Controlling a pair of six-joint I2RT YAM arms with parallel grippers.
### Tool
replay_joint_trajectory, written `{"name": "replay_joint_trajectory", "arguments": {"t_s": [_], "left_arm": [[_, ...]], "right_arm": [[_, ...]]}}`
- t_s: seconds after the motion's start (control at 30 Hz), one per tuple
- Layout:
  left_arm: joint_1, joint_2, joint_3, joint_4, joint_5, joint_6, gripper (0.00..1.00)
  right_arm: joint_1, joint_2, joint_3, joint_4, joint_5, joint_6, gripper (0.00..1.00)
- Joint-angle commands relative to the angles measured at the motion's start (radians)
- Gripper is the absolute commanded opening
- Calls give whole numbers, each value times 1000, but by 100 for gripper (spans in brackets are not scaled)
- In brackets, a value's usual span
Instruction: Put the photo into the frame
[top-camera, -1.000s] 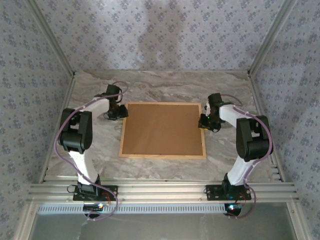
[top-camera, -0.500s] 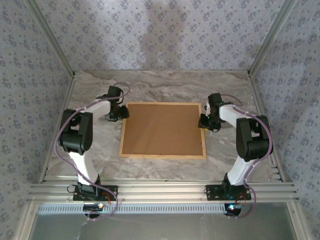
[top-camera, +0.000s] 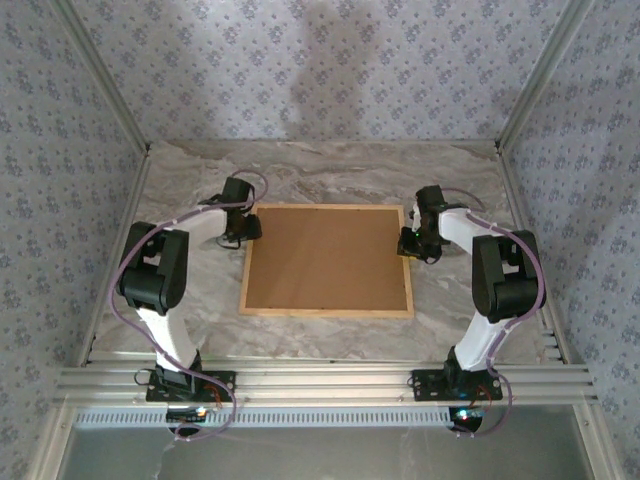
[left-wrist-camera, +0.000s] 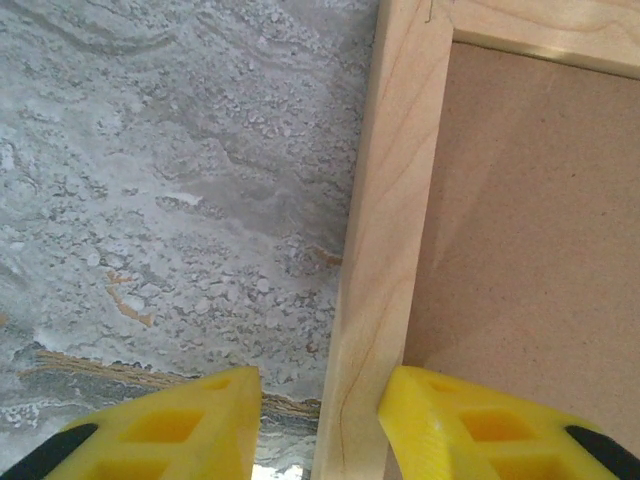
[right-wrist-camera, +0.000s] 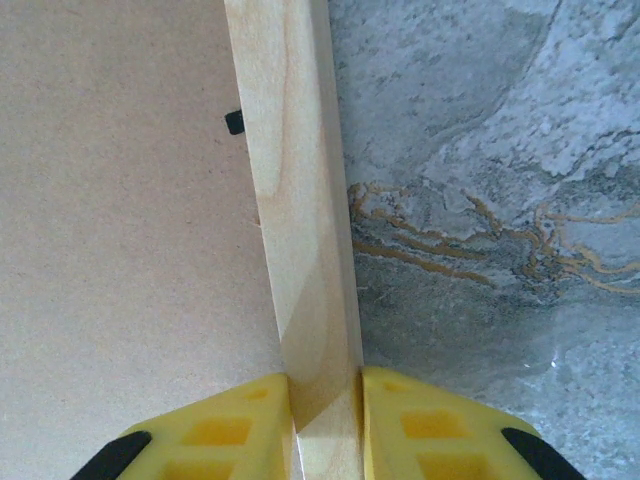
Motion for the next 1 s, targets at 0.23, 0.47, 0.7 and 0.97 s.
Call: {"name": "replay_joint_trajectory", "arguments": {"t_s": [0.23, 0.47, 0.7, 0.97], "left_arm": [[-59, 66, -57, -87, 138, 18, 47], [-59, 58, -55, -91, 133, 33, 51], [-59, 54, -41, -94, 141, 51, 55], [-59, 40, -29, -110, 128, 58, 60]], "right_arm": [[26, 28, 7, -7, 1, -9, 24], [30, 31, 6, -8, 4, -10, 24], [33, 34, 7, -12, 5, -12, 24], [35, 40, 10, -13, 5, -12, 24]]}}
